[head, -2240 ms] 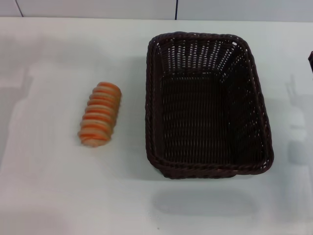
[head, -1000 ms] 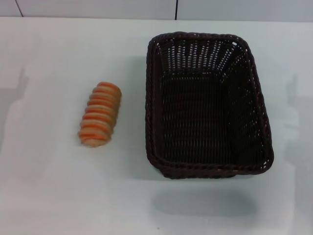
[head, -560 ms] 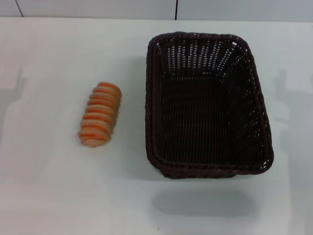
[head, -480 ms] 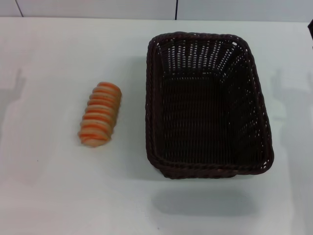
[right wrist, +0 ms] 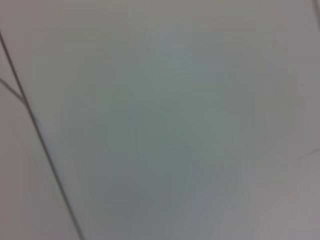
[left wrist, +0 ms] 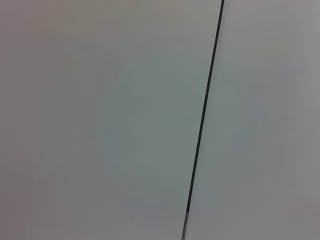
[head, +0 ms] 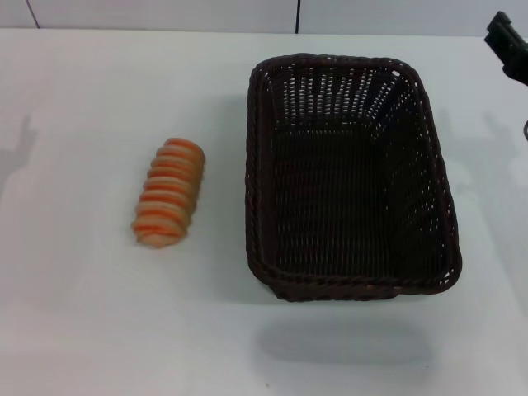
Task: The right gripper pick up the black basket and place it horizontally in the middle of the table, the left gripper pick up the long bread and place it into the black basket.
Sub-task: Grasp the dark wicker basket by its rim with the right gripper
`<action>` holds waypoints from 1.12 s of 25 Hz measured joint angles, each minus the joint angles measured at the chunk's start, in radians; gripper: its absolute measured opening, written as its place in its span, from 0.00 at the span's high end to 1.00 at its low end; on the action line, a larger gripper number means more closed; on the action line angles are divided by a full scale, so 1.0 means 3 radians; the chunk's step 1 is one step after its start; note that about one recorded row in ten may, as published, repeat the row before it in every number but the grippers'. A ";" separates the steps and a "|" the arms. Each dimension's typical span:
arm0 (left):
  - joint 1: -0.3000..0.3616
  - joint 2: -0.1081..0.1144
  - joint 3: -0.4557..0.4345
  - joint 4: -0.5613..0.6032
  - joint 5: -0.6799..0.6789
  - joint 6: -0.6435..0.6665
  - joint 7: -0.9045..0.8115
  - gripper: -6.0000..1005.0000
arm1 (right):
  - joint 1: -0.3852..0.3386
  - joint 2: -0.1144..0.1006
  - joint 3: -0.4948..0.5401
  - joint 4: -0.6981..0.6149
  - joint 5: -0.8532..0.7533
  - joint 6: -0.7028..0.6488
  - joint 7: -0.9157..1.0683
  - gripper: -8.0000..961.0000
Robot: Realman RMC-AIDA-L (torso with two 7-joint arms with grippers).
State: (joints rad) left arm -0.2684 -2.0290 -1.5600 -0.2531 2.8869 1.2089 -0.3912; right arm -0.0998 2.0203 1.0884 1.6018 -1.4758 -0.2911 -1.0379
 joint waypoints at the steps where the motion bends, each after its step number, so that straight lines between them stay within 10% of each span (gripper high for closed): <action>1: 0.0000 0.0000 0.0000 0.0000 0.0000 -0.0001 0.0000 0.23 | -0.0022 0.0034 0.0134 0.0001 0.0000 0.0244 0.0005 0.19; 8: -0.0014 0.0007 0.0000 -0.0009 0.0000 -0.0018 0.0000 0.23 | 0.0086 0.0127 0.0996 -0.0103 -0.0302 0.1670 0.0538 0.19; 18: -0.0039 0.0009 0.0000 -0.0020 0.0000 -0.0021 0.0001 0.23 | 0.0516 0.0179 0.1333 -0.0125 -0.2304 0.2178 0.1968 0.19; 28: -0.0041 -0.0016 -0.0002 -0.0021 0.0000 -0.0009 0.0001 0.23 | 0.0836 0.0181 0.1605 0.0342 -0.3209 0.3154 0.2595 0.19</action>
State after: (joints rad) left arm -0.2807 -2.0338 -1.5605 -0.2593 2.8869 1.2063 -0.3910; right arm 0.1511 2.0747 1.5699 1.7042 -2.4385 0.6551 -0.2593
